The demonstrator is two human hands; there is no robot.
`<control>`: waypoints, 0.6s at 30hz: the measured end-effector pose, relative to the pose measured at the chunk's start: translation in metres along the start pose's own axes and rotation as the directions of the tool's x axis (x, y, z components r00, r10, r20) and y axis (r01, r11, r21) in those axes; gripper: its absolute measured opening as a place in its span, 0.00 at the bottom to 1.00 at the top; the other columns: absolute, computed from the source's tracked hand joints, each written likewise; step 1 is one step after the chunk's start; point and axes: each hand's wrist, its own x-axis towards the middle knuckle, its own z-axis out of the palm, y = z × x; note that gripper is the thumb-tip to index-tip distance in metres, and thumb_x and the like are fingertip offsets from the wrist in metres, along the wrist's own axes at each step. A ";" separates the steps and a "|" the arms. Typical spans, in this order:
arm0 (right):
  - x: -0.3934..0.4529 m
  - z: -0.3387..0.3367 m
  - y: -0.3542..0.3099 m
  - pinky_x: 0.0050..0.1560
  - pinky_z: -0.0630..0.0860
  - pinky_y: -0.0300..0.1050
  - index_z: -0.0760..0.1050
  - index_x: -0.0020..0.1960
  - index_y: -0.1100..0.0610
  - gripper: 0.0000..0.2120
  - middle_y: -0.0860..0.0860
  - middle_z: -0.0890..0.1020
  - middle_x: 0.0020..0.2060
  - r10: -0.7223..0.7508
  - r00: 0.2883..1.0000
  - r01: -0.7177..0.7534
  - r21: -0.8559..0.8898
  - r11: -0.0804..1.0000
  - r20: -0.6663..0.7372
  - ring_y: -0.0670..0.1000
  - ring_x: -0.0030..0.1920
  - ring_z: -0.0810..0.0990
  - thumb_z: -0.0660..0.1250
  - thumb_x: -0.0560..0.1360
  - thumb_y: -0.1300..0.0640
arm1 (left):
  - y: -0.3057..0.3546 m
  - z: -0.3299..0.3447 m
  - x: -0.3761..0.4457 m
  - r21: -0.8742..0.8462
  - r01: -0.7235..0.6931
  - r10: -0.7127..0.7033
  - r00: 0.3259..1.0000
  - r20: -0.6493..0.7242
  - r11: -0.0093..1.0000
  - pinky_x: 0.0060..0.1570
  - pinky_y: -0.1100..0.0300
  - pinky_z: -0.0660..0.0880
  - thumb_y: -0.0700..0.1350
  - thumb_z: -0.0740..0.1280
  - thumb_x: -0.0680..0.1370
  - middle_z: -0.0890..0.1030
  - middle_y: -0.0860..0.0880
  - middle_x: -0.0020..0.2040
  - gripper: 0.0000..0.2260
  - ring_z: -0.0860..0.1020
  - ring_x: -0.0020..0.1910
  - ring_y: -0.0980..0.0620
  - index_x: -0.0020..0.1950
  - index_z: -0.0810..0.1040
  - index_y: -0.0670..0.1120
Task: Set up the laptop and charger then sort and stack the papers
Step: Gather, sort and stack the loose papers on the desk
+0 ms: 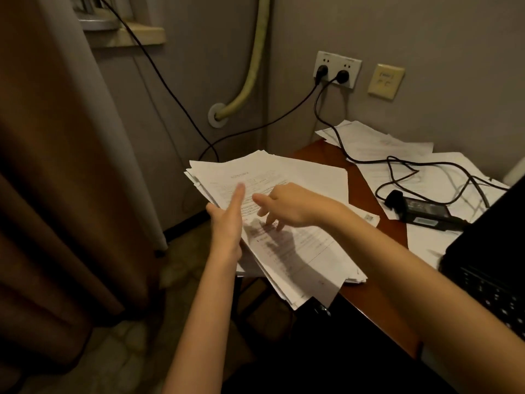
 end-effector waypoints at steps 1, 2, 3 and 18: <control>0.002 -0.004 0.008 0.60 0.74 0.49 0.75 0.62 0.60 0.21 0.54 0.81 0.55 0.020 1.000 -0.021 0.113 0.993 0.004 0.54 0.49 0.82 0.49 0.83 0.50 | -0.002 0.001 0.001 0.062 -0.044 0.045 0.999 -0.014 0.997 0.49 0.57 0.75 0.45 0.67 0.78 0.75 0.50 0.61 0.20 0.75 0.57 0.51 0.64 0.61 0.47; 0.005 -0.009 0.019 0.60 0.74 0.48 0.75 0.62 0.61 0.19 0.54 0.80 0.57 0.051 0.997 -0.041 0.188 0.981 -0.052 0.53 0.51 0.82 0.52 0.82 0.51 | -0.003 0.000 0.003 0.128 -0.109 0.111 0.994 -0.012 0.986 0.44 0.62 0.75 0.38 0.64 0.79 0.74 0.51 0.59 0.16 0.75 0.56 0.51 0.62 0.61 0.47; 0.008 -0.014 0.031 0.59 0.74 0.48 0.74 0.64 0.60 0.18 0.54 0.79 0.60 0.089 0.987 -0.058 0.220 0.974 -0.135 0.53 0.54 0.80 0.55 0.81 0.52 | -0.003 -0.001 0.004 0.178 -0.176 0.179 0.984 0.001 0.968 0.40 0.65 0.74 0.34 0.62 0.79 0.74 0.52 0.56 0.15 0.76 0.55 0.52 0.61 0.62 0.47; -0.028 -0.071 0.121 0.45 0.82 0.48 0.79 0.53 0.58 0.09 0.52 0.84 0.46 0.338 0.637 0.475 0.698 0.536 -0.693 0.51 0.44 0.84 0.70 0.74 0.58 | 0.107 0.064 0.006 -0.058 -0.743 0.727 0.631 0.272 0.667 0.56 0.45 0.78 0.39 0.64 0.79 0.77 0.42 0.61 0.12 0.80 0.57 0.48 0.60 0.70 0.51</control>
